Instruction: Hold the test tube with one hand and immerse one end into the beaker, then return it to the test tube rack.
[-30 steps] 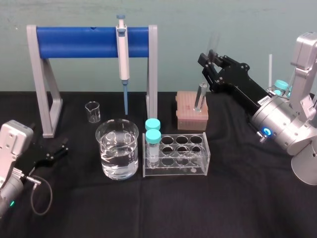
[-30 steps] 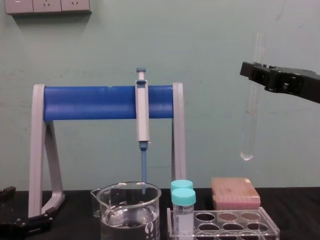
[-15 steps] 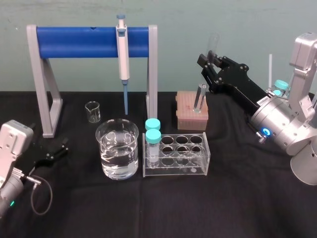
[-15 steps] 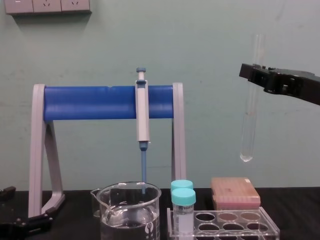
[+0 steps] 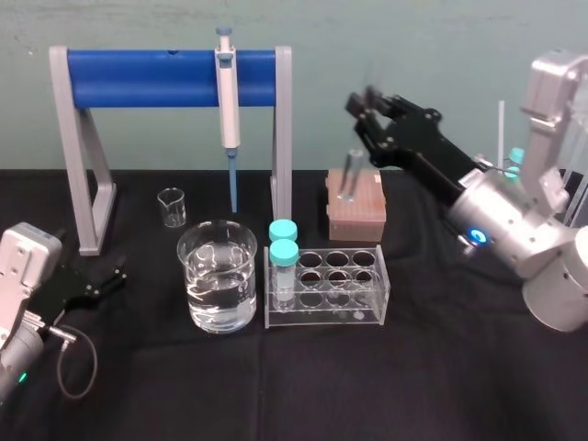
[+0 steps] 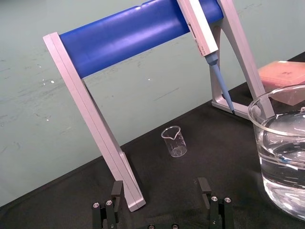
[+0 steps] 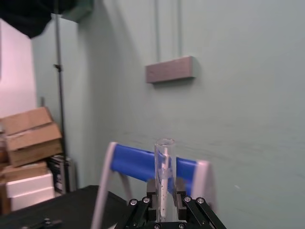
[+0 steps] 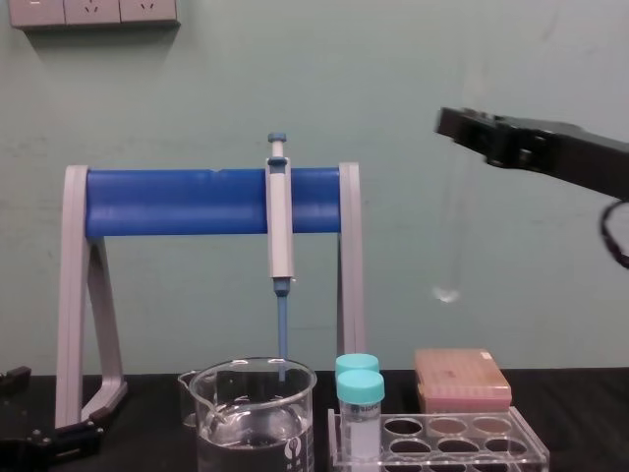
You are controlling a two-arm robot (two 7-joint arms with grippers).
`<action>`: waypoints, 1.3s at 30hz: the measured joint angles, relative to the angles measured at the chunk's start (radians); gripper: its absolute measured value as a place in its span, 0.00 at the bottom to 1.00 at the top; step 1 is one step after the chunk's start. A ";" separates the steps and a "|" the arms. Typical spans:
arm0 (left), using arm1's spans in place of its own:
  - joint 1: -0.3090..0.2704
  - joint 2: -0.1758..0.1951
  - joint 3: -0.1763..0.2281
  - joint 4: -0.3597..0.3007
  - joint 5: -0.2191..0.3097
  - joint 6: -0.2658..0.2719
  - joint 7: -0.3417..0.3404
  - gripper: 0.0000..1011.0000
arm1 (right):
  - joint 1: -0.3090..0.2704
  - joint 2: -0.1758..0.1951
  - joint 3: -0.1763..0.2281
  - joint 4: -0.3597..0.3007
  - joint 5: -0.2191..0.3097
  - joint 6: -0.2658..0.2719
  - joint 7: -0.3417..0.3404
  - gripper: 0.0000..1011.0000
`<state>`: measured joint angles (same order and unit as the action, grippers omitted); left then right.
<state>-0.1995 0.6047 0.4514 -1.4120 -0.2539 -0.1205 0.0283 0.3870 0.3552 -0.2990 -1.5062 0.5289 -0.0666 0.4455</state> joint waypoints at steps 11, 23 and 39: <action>0.000 0.000 0.000 0.000 0.000 0.000 0.000 0.99 | 0.127 -0.081 -0.123 0.124 0.016 -0.034 0.124 0.22; 0.000 0.000 0.000 0.000 0.000 0.000 0.000 0.99 | 0.214 -0.152 -0.224 0.289 0.024 -0.070 0.214 0.22; 0.000 0.000 0.000 0.000 0.000 0.000 0.000 0.99 | 0.239 -0.184 -0.272 0.430 -0.002 -0.057 0.229 0.22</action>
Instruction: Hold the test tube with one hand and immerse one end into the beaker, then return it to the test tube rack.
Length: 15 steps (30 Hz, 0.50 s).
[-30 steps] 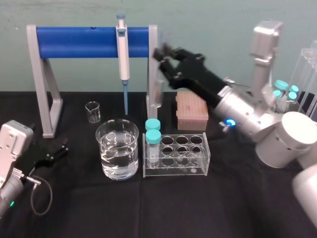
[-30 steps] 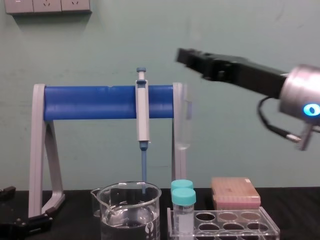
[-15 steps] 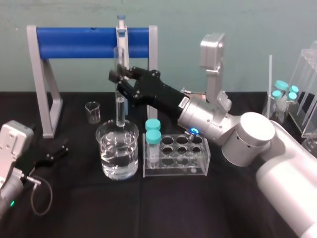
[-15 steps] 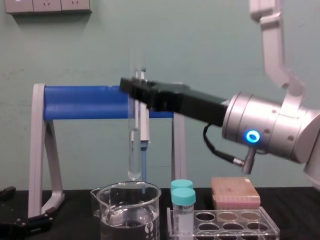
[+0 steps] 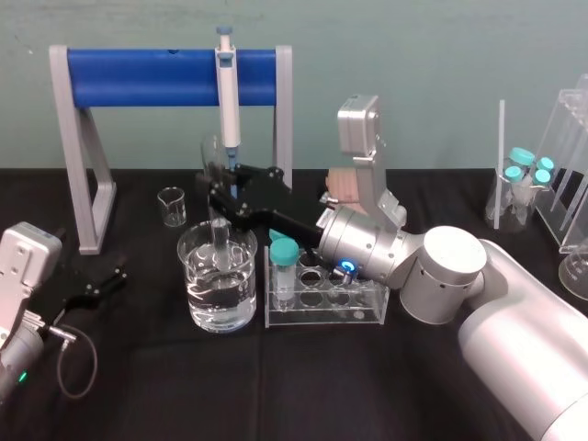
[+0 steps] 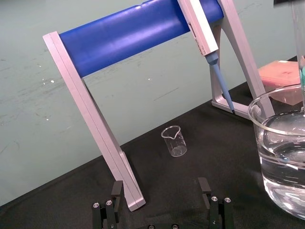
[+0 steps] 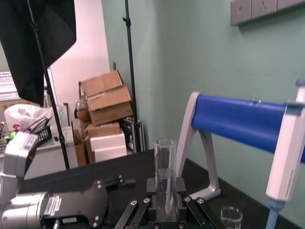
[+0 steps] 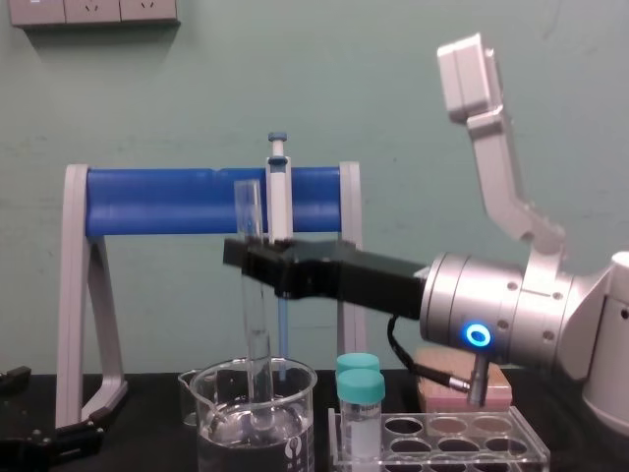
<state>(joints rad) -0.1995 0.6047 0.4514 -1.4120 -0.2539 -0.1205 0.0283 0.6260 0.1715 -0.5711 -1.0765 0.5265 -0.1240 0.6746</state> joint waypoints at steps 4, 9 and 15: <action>0.000 0.000 0.000 0.000 0.000 0.000 0.000 0.99 | 0.001 -0.004 -0.008 0.019 -0.009 0.009 0.001 0.22; 0.000 0.000 0.000 0.000 0.000 0.000 0.000 0.99 | 0.001 -0.007 -0.017 0.036 -0.022 0.015 0.001 0.22; 0.000 0.000 0.000 0.000 0.000 0.000 0.000 0.99 | -0.001 -0.010 -0.021 0.050 -0.035 0.018 0.000 0.22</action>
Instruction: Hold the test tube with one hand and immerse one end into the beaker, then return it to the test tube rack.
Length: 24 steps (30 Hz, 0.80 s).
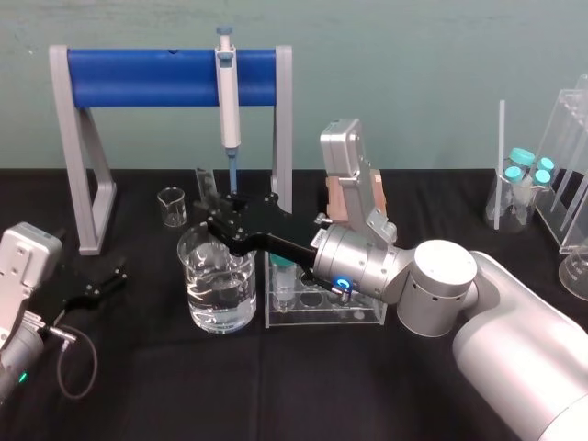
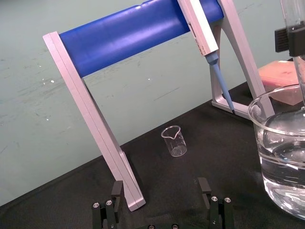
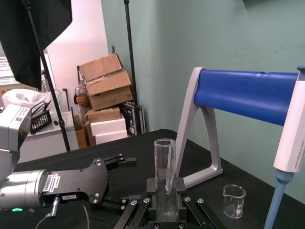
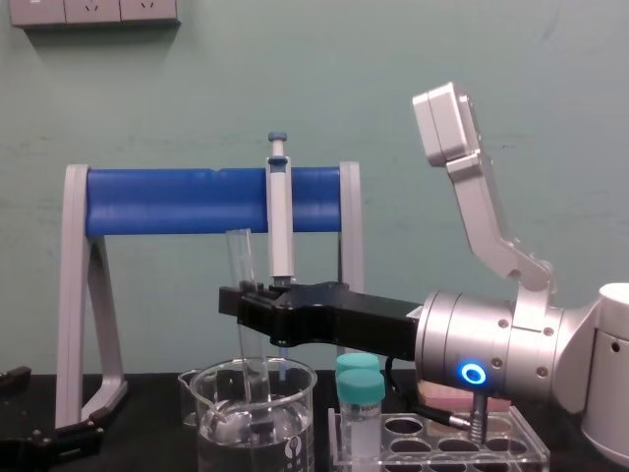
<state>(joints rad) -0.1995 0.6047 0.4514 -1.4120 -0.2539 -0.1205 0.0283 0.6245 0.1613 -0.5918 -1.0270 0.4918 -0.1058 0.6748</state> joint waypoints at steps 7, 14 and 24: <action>0.000 0.000 0.000 0.000 0.000 0.000 0.000 0.99 | -0.006 0.000 0.002 -0.002 -0.006 0.005 -0.003 0.22; 0.000 0.000 0.000 0.000 0.000 0.000 0.000 0.99 | -0.008 0.001 0.007 -0.003 -0.012 0.005 -0.006 0.22; 0.000 0.000 0.000 0.000 0.000 0.000 0.000 0.99 | -0.006 0.000 0.014 0.001 -0.018 0.004 -0.011 0.22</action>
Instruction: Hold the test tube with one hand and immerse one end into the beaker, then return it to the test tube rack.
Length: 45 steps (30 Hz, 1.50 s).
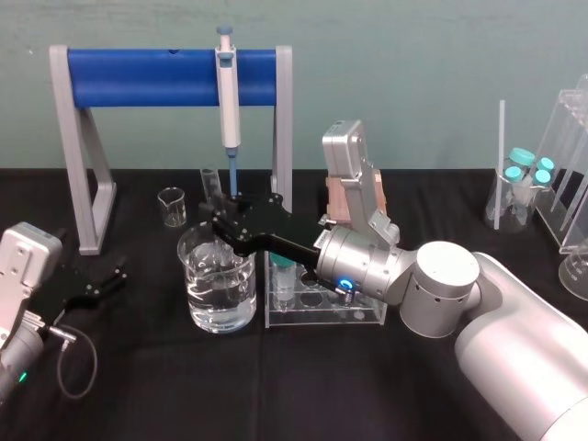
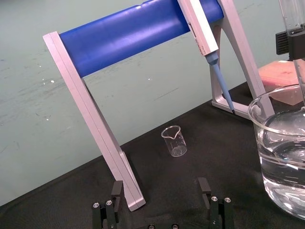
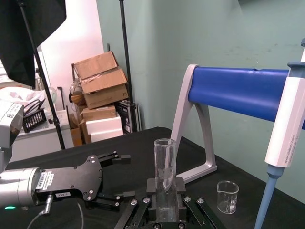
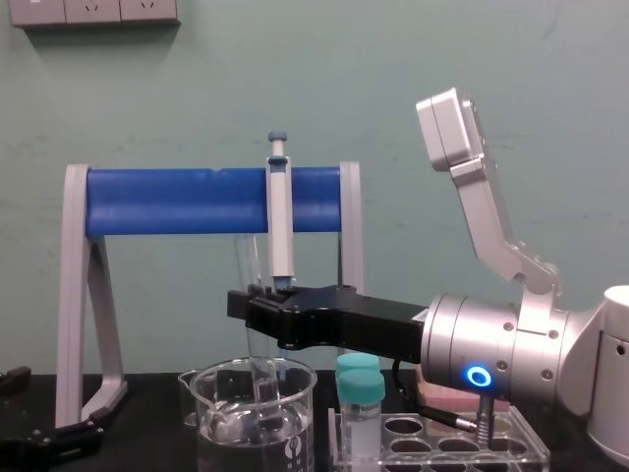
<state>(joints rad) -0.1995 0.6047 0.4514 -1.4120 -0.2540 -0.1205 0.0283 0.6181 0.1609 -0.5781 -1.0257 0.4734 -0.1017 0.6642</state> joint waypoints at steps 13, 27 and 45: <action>0.000 0.000 0.000 0.000 0.000 0.000 0.000 0.99 | 0.002 -0.004 0.005 0.004 -0.003 -0.005 0.000 0.22; 0.000 0.000 0.000 0.000 0.000 0.000 0.000 0.99 | 0.001 -0.006 0.007 0.003 -0.007 -0.005 0.000 0.22; 0.000 0.000 0.000 0.000 0.000 0.000 0.000 0.99 | 0.004 -0.008 0.010 0.011 -0.008 -0.010 0.002 0.22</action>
<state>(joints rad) -0.1995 0.6047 0.4514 -1.4120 -0.2539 -0.1205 0.0283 0.6225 0.1531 -0.5679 -1.0152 0.4650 -0.1114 0.6663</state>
